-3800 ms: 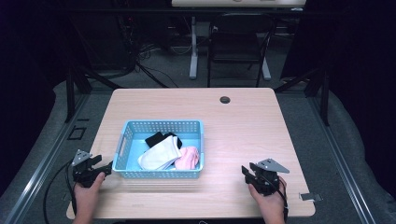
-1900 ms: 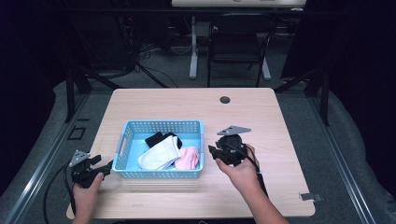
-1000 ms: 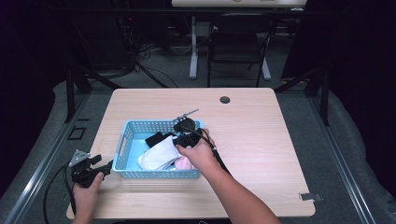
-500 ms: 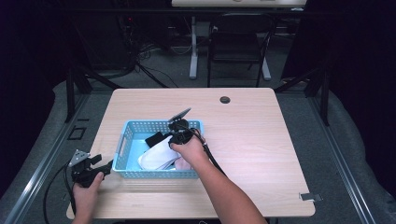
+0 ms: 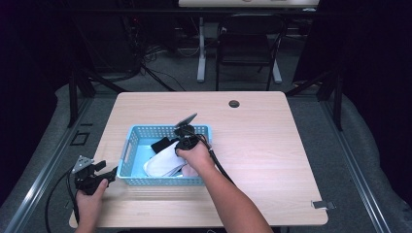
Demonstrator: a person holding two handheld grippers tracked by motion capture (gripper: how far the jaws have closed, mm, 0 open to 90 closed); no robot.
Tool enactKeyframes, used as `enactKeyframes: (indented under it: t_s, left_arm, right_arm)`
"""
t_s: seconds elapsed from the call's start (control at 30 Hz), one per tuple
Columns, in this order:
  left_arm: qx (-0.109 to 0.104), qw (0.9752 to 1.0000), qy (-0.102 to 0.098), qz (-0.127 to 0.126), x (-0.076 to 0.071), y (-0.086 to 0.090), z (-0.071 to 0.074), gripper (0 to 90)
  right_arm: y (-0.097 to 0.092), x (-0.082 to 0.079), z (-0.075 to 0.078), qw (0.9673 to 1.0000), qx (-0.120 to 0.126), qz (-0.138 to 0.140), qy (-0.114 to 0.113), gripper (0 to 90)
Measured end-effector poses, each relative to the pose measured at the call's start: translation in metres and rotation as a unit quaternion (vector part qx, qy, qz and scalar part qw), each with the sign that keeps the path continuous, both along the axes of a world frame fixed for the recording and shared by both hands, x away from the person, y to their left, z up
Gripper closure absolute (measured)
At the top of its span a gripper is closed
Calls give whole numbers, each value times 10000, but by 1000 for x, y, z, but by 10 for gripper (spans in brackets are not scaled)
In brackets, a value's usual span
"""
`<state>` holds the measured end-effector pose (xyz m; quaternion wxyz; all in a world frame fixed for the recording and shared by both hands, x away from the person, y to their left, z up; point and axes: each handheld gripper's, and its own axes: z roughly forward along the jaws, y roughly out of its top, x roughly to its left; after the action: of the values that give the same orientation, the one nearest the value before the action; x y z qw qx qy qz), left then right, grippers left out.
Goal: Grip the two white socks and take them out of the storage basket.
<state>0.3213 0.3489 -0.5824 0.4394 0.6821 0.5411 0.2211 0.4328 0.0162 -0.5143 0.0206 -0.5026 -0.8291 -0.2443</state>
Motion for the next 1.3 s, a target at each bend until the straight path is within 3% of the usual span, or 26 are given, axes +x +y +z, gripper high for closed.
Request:
enactKeyframes:
  t_s: [0.07, 0.33, 0.47, 0.6, 0.63, 0.67, 0.73, 0.77, 0.8, 0.83, 0.87, 0.9, 0.97, 1.0, 1.07, 1.1, 1.13, 1.2, 1.3]
  left_arm:
    - [-1, 10000, 0, -2, 0, 0, 0, 239]
    - [-5, 10000, 1, 3, 0, 0, 0, 239]
    - [-2, 10000, 5, -1, 0, 0, 0, 239]
    - [-5, 10000, 2, 3, 0, 0, 0, 239]
    - [-5, 10000, 2, 2, 0, 0, 0, 239]
    - [-7, 10000, 3, 2, 0, 0, 0, 239]
    - [-6, 10000, 7, -2, 0, 0, 0, 239]
    - [-5, 10000, 5, -2, 0, 0, 0, 239]
    - [-8, 10000, 5, 0, 0, 0, 0, 239]
    - [-8, 10000, 5, 0, 0, 0, 0, 240]
    - [-8, 10000, 5, 0, 0, 0, 0, 239]
    - [-8, 10000, 5, 0, 0, 0, 0, 240]
    - [-8, 10000, 7, -1, 0, 0, 0, 239]
    - [-8, 10000, 9, -3, 0, 0, 0, 239]
    - [-6, 10000, 11, -5, 0, 0, 0, 239]
    - [-7, 10000, 10, -5, 0, 0, 0, 240]
    - [-6, 10000, 8, -2, 0, 0, 0, 239]
    - [-2, 10000, 6, -1, 0, 0, 0, 239]
    - [-1, 10000, 9, -4, 0, 0, 0, 239]
  right_arm:
    - [0, -1, 1, 10000, 6, 16, -33, 828]
    - [-1, -11, 13, 9989, 235, 251, -314, 878]
    - [2, -22, 23, 9958, 529, 394, -631, 881]
    - [5, -33, 33, 9919, 547, 642, -949, 883]
    - [7, -41, 40, 9878, 491, 848, -1214, 883]
    - [7, -41, 40, 9878, 491, 848, -1214, 883]
    - [11, -54, 47, 9755, 408, 1102, -1861, 884]
    - [11, -54, 47, 9755, 408, 1102, -1861, 884]
    - [13, -59, 49, 9713, 331, 1181, -2036, 884]
    - [15, -67, 55, 9651, 320, 1283, -2262, 885]
    - [15, -70, 57, 9627, 336, 1317, -2338, 885]
    - [15, -70, 57, 9627, 336, 1317, -2338, 885]
    - [15, -78, 65, 9565, 437, 1366, -2540, 885]
    - [15, -78, 65, 9565, 437, 1366, -2540, 885]
    - [14, -82, 71, 9527, 505, 1351, -2673, 885]
    - [13, -84, 74, 9500, 541, 1349, -2764, 885]
    - [10, -88, 80, 9450, 539, 1353, -2930, 885]
    - [9, -90, 82, 9432, 527, 1353, -2989, 885]
    - [4, -96, 91, 9353, 526, 1329, -3238, 885]
